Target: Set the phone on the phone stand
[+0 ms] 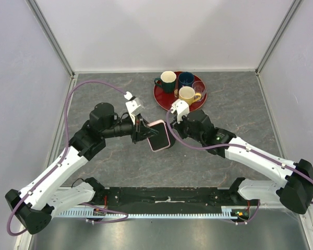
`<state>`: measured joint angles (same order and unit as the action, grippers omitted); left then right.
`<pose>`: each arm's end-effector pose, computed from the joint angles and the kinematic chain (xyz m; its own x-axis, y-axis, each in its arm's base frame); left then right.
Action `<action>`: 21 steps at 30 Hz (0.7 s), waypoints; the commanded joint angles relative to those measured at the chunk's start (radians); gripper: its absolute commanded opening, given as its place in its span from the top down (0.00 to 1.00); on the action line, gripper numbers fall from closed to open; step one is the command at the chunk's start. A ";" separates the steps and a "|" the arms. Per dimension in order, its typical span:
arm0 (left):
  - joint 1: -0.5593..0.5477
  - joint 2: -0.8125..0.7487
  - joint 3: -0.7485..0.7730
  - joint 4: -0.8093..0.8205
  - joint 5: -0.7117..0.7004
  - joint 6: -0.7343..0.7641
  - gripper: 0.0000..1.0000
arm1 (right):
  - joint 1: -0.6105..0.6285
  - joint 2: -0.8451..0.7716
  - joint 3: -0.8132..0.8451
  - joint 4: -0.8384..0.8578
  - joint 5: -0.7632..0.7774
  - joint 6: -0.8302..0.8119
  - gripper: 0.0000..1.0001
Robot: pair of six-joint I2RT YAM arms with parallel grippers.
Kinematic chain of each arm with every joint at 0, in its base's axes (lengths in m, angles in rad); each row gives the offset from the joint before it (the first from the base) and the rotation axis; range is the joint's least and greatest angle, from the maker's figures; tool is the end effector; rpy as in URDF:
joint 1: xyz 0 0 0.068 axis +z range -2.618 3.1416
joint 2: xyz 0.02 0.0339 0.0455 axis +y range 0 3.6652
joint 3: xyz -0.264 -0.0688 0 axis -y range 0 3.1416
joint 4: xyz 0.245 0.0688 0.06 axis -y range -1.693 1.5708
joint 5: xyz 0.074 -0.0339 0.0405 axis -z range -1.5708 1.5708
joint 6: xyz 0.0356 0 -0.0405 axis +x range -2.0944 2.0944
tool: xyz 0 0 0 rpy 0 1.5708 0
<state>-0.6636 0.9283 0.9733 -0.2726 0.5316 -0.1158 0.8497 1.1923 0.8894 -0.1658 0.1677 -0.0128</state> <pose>0.1511 -0.1410 0.3722 -0.2829 0.0947 -0.9545 0.8933 0.3884 -0.2262 0.1837 0.2000 0.2937 -0.2900 -0.3490 -0.8911 -0.6460 0.7584 -0.0868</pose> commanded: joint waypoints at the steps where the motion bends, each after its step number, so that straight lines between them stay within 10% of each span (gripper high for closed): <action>1: -0.013 0.066 0.068 0.064 0.413 0.142 0.98 | -0.055 0.007 -0.014 0.017 -0.201 -0.088 1.00; 14: -0.021 0.197 0.001 0.516 0.550 0.327 0.98 | -0.210 0.116 0.025 0.020 -0.556 -0.107 1.00; 21: -0.021 0.378 0.120 0.490 0.662 0.363 0.98 | -0.238 0.145 0.046 -0.004 -0.603 -0.105 1.00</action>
<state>-0.6823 1.2457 1.0157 0.1204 1.0985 0.1631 0.6083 1.3010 0.9245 -0.0849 -0.3256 -0.1268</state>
